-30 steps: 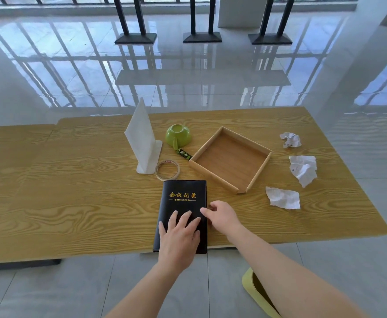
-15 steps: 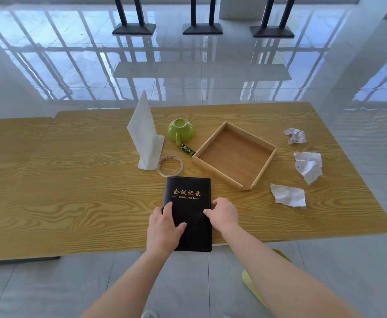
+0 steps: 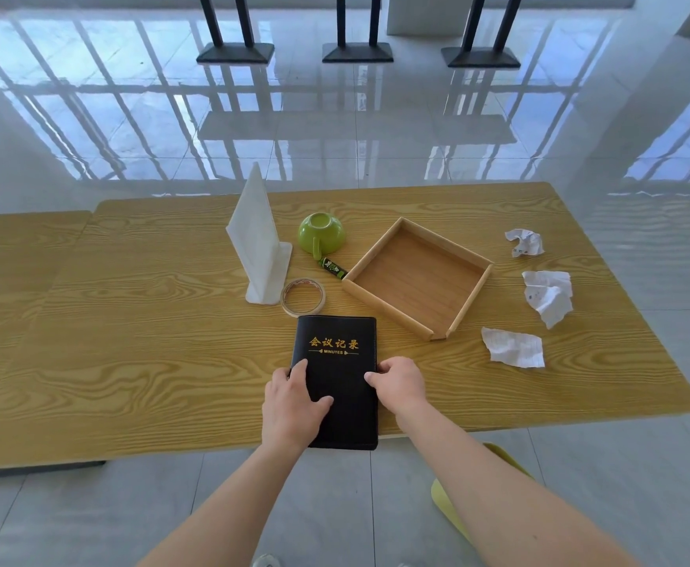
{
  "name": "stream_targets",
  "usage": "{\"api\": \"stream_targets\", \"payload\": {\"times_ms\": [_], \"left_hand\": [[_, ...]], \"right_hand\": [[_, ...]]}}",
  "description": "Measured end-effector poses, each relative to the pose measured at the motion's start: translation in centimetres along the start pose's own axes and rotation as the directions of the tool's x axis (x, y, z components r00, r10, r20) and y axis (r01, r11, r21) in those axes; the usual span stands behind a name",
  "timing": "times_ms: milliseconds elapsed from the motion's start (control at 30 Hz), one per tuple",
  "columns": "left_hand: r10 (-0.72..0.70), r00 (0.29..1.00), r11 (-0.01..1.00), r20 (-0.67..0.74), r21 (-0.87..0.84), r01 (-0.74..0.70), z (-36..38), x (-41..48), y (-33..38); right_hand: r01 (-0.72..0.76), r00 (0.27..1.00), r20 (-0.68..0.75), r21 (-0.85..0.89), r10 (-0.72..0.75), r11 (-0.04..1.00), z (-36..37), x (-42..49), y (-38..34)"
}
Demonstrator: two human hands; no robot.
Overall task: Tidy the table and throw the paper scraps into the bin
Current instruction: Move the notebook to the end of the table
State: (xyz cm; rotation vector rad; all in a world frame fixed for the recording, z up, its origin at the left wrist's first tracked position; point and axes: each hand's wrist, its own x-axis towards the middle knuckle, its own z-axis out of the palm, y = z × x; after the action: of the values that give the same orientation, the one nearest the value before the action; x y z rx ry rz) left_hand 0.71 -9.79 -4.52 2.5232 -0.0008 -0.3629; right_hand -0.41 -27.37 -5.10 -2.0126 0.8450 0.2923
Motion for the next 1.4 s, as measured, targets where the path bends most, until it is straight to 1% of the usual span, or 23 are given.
{"api": "stream_targets", "payload": {"times_ms": [233, 433, 600, 833, 1000, 1233, 1400], "left_hand": [[-0.026, 0.999, 0.991, -0.022, -0.133, 0.023, 0.0, -0.7, 0.0], [0.005, 0.999, 0.982, -0.054, -0.190, -0.015, -0.1, -1.5, 1.5], [0.078, 0.995, 0.979, -0.063, -0.184, -0.088, 0.0, -2.0, 4.7], [0.139, 0.986, 0.978, -0.090, -0.145, -0.151, 1.0, -3.1, 10.0], [0.195, 0.977, 0.971, -0.092, -0.123, -0.205, 2.0, -3.2, 13.8], [0.289, 0.956, 0.951, -0.038, -0.105, -0.292, 2.7, -0.3, 18.4], [0.353, 0.936, 0.931, 0.012, -0.102, -0.350, 3.2, 3.6, 21.1]], "right_hand": [[-0.031, 0.999, 0.032, 0.134, 0.027, 0.990, -0.7, -0.4, -0.2], [0.046, 0.999, 0.012, 0.131, -0.048, 0.990, -3.1, -1.1, 0.0], [0.068, 0.998, -0.021, 0.157, -0.066, 0.985, -6.6, -1.2, 0.5], [0.105, 0.993, -0.070, 0.157, -0.095, 0.982, -11.6, -0.9, 1.5], [0.119, 0.991, -0.090, 0.190, -0.103, 0.975, -15.7, -0.6, 2.5], [0.123, 0.978, -0.191, 0.180, -0.088, 0.976, -19.9, 1.4, 2.3], [0.084, 0.969, -0.244, 0.214, -0.030, 0.973, -21.9, 3.6, 1.1]]}}
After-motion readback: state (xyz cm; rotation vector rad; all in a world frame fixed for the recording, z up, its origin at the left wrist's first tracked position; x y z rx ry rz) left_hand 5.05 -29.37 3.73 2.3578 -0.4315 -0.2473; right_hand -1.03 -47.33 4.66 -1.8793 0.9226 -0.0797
